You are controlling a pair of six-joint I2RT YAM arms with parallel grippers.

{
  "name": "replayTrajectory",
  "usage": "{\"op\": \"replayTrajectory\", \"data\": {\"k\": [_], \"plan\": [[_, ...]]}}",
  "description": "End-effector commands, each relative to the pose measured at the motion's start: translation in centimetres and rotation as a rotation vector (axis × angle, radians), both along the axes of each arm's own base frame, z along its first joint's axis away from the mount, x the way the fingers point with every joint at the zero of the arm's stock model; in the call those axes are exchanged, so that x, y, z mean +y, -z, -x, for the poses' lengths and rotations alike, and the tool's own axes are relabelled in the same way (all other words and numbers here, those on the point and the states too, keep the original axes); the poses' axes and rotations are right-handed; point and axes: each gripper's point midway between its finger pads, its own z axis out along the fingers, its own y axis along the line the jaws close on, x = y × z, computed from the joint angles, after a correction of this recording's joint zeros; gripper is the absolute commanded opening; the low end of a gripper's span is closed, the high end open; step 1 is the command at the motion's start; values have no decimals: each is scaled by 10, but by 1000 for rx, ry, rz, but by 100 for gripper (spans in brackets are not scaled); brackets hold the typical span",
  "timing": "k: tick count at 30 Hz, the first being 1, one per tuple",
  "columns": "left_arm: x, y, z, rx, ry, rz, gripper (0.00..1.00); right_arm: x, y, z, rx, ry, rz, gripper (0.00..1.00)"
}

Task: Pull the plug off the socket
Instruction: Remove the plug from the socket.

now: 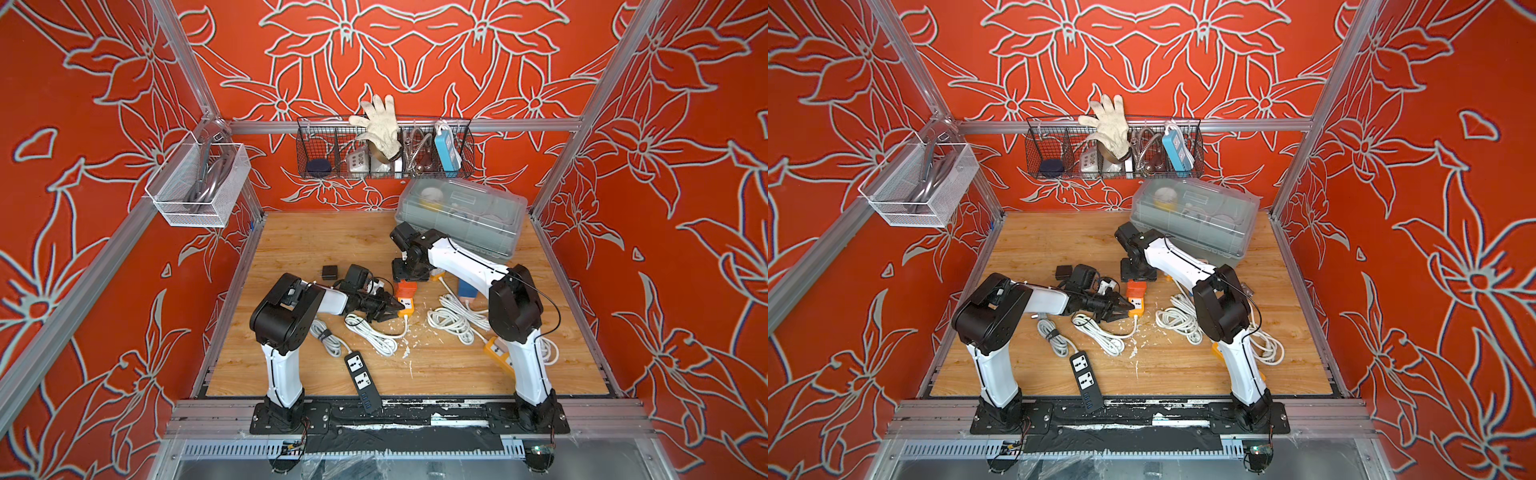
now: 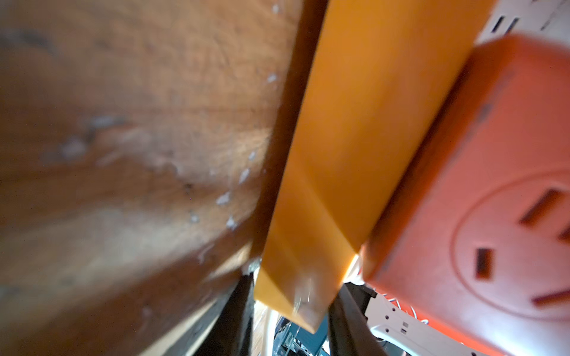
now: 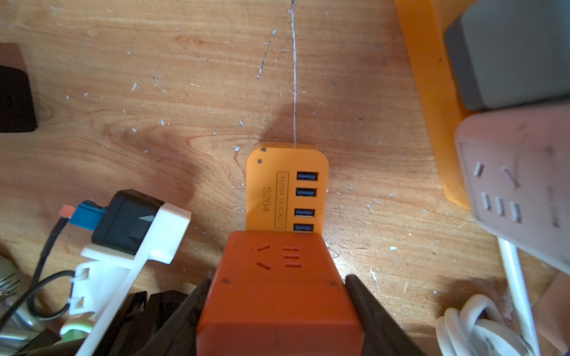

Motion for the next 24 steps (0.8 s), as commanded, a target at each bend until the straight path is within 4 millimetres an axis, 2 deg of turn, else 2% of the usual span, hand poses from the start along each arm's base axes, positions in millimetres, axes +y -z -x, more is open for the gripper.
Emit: {"op": "replayTrajectory", "data": {"k": [1,5,7,9,14,17,19,21,24], "plan": [[45,75,36,304,-132,-222,33,1,-4,12,29,19,13,52],[51,80,38,322,-139,-229,33,18,-10,35,-1,7,-30,51],[50,80,37,322,-132,-231,33,23,-11,40,-12,14,-11,51],[51,81,38,325,-127,-238,34,22,-13,33,-18,38,7,51],[54,89,47,353,-115,-251,33,1,-20,-9,27,74,25,51],[54,94,51,371,-108,-251,33,-10,-32,-17,20,76,40,51],[54,94,52,374,-106,-255,34,-12,-40,-13,0,79,33,51],[55,95,52,375,-103,-262,34,-11,-43,1,-18,80,26,50],[55,95,50,376,-105,-267,33,3,-40,24,-57,79,9,50]]}}
